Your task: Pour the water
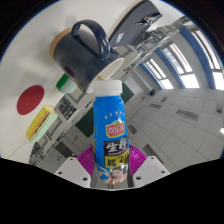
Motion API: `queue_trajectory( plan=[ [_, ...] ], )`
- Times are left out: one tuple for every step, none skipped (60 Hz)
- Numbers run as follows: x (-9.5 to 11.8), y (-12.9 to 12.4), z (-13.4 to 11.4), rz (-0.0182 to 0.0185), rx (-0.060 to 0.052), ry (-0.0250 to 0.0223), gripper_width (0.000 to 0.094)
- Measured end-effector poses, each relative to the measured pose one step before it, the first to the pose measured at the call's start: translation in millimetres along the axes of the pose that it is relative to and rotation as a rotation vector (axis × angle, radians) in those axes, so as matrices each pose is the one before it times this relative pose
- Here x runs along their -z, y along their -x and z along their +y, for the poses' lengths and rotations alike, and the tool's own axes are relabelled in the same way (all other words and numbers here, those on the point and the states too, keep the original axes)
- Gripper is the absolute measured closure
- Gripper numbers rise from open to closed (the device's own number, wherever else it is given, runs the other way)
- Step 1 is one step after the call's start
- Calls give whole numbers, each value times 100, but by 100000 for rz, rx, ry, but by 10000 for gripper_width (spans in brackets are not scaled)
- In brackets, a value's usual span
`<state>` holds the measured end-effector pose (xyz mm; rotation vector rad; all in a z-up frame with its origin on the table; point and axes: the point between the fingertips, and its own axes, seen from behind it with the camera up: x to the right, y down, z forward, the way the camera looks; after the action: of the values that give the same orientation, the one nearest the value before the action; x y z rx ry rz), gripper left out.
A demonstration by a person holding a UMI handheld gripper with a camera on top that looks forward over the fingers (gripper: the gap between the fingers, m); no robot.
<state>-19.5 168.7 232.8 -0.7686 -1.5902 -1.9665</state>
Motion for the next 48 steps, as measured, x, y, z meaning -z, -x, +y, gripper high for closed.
queue_trajectory(
  plan=[
    [-30, 168, 13, -117, 855, 19, 521],
    [32, 142, 21, -235, 732, -120, 521],
    [11, 195, -7, -286, 350, -167, 522],
    [12, 208, 29, -351, -8, -98, 519],
    [-24, 166, 48, -307, -528, -24, 521],
    [-43, 115, 113, -299, -1231, 62, 520],
    [1315, 113, 880, -536, -2162, -9, 521],
    [-1184, -165, -332, -922, -2746, -123, 516],
    [-156, 100, 73, -766, -4054, -139, 516],
    [-146, 96, 30, -1007, -5067, -431, 517],
    [-135, 23, 66, -1149, -6287, -336, 514],
    [-110, 98, 221, -1035, -7489, -11, 509],
    [1214, 115, 270, -120, -8735, 1184, 509],
    [-147, 263, 358, -981, -9091, 660, 506],
    [-239, 283, 421, -1253, -9378, 851, 506],
    [671, 211, 1091, 298, -8804, -277, 503],
    [-1927, 11, 38, -3193, -8750, 32, 503],
    [-292, 298, 164, -1484, -9930, 552, 494],
    [850, 666, 338, -860, -11685, 1959, 479],
    [-1069, 1, 140, -2799, -8634, -1190, 479],
    [-200, 542, 224, -2318, -10473, 238, 478],
    [821, 1139, 502, -1273, -12248, 1414, 478],
    [-152, 637, 417, -2770, -10734, 474, 479],
    [666, 538, 802, -291, -10801, -1565, 478],
    [-1683, 1129, 239, -5554, -8367, 2141, 477],
    [-372, 780, 410, -3286, -8960, 965, 478],
    [337, 790, 804, -1831, -9121, 937, 478],
    [-522, 683, 495, -2466, -7759, 829, 479],
    [-389, 586, 651, -2346, -7444, 943, 480],
    [240, 992, 1324, -977, -7762, -1092, 480],
    [-600, 76, 325, -4128, -4893, 2356, 479],
    [-201, 501, 483, -3324, -5614, 901, 479],
    [-460, 989, 573, -2901, -5603, 794, 479],
    [-290, 351, 404, -2632, -4907, 506, 478],
    [-260, 211, 366, -2141, -4408, 422, 479],
    [-847, 950, 1482, -1145, -4236, -169, 478],
    [623, -818, 94, -963, -2694, 905, 479],
    [-223, -73, 436, -500, -2626, 739, 479],
    [-904, 594, 558, -378, -2005, 577, 478],
    [801, -813, -150, -487, -666, -100, 479],
    [103, -104, 110, -395, -283, -6, 479],
    [-686, 579, 445, -232, -17, 194, 478],
    [121, -141, 144, -232, 687, 142, 478],
    [-628, 493, 789, 37, 681, -335, 477],
    [27, -70, 158, 3, 1088, -3, 478],
    [1046, -1482, 39, -221, 984, -208, 477],
    [113, -95, 226, -85, 937, 475, 478],
    [64, -29, 399, -262, 1032, 1187, 473]
  ],
)
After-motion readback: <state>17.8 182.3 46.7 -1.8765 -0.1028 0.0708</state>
